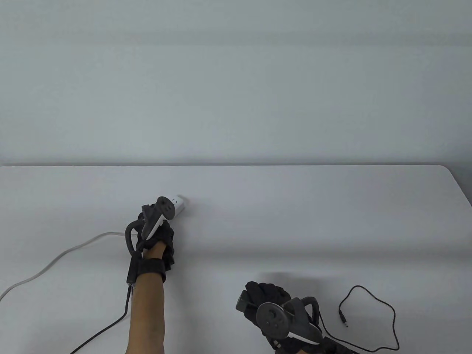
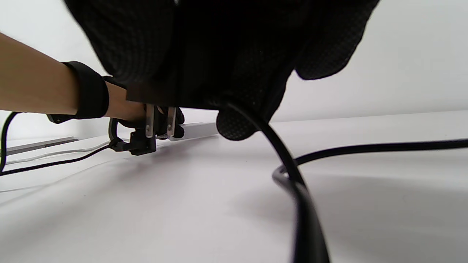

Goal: Insert the power adapter into the power strip

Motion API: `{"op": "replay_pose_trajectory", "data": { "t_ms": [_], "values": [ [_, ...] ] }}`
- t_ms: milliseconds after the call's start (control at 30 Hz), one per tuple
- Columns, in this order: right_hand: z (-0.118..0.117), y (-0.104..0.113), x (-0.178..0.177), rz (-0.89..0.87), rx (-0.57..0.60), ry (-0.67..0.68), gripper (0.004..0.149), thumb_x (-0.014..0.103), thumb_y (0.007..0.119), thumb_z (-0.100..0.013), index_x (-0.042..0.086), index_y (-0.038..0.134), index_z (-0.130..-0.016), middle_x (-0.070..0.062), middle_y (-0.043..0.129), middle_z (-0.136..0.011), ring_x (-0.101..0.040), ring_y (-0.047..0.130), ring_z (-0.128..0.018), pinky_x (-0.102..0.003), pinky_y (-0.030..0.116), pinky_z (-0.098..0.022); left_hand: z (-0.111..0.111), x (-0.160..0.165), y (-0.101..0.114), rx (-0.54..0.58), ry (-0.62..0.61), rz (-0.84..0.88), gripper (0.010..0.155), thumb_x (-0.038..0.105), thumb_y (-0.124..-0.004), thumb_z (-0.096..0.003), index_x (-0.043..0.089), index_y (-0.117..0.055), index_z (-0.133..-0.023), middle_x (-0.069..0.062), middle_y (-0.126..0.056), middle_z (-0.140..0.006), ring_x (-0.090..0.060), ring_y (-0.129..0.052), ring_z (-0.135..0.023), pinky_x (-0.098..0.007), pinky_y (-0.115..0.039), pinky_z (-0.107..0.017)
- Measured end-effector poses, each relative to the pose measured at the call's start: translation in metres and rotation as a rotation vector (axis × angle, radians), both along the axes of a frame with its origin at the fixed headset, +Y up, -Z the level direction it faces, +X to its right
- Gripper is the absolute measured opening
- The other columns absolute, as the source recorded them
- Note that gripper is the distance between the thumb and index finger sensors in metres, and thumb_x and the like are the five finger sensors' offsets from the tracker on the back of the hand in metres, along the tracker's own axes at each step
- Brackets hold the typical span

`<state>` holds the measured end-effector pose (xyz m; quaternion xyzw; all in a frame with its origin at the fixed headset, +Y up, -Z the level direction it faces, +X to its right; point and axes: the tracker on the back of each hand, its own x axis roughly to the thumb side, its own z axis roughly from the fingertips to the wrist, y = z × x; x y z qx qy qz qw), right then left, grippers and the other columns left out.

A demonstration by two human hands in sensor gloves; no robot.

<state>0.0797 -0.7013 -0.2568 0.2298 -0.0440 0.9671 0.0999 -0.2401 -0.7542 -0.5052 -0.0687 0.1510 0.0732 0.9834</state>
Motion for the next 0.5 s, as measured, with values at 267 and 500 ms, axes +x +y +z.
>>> {"op": "replay_pose_trajectory", "data": {
  "t_ms": [267, 500],
  "values": [
    [-0.001, 0.002, 0.002, -0.008, 0.015, -0.01, 0.067, 0.043, 0.082, -0.045, 0.006, 0.07, -0.1, -0.018, 0.08, -0.087, -0.019, 0.105, -0.069, -0.056, 0.077, -0.064, 0.034, 0.012, 0.03, 0.051, -0.128, 0.127, 0.077, 0.033, -0.084, -0.0444, 0.012, -0.048, -0.109, -0.024, -0.06, -0.112, -0.042, -0.08, -0.088, -0.06, -0.061, -0.074],
    [-0.002, 0.004, 0.004, -0.017, 0.026, -0.013, 0.067, 0.043, 0.082, -0.045, 0.006, 0.069, -0.1, -0.018, 0.079, -0.088, -0.02, 0.104, -0.069, -0.057, 0.076, -0.064, 0.077, 0.033, 0.049, 0.049, -0.265, 0.191, 0.076, 0.032, -0.086, -0.0438, 0.016, -0.051, -0.109, -0.021, -0.061, -0.113, -0.042, -0.08, -0.089, -0.06, -0.061, -0.074]
  ]
}}
